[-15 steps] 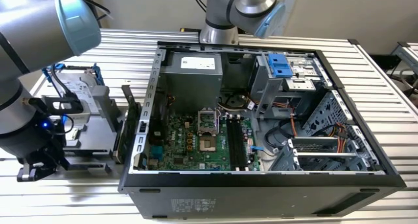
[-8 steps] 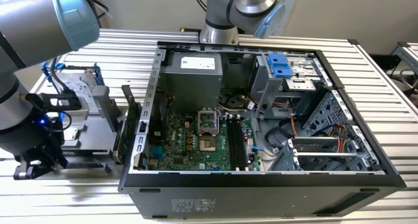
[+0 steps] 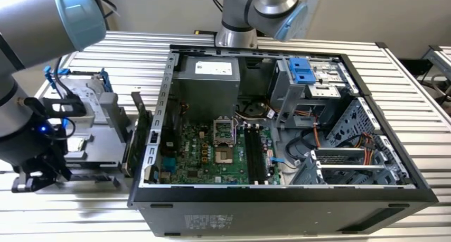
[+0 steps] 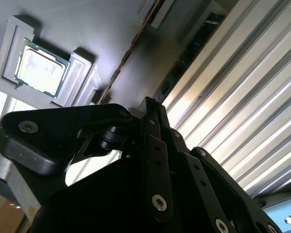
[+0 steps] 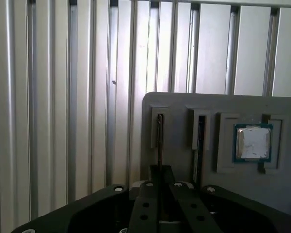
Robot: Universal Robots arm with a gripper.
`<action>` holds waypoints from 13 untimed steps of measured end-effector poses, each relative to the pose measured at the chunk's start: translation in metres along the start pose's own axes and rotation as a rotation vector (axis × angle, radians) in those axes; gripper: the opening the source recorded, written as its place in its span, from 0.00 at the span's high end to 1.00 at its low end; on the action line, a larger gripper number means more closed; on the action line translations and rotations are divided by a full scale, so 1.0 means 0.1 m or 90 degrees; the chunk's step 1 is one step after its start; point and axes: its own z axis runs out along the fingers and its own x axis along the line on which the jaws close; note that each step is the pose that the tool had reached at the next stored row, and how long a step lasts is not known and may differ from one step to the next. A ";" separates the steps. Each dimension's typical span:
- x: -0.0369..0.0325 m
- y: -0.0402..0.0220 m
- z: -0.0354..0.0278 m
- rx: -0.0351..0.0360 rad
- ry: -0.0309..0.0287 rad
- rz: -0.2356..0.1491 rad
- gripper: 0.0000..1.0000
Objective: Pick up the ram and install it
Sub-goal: 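Pick up the ram and move it above insertion slot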
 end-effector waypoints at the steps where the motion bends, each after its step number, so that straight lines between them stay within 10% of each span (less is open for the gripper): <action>1: 0.000 0.000 -0.008 0.0000 0.0000 0.000 1.00; 13: -0.001 0.001 -0.131 0.0000 0.0000 0.000 1.00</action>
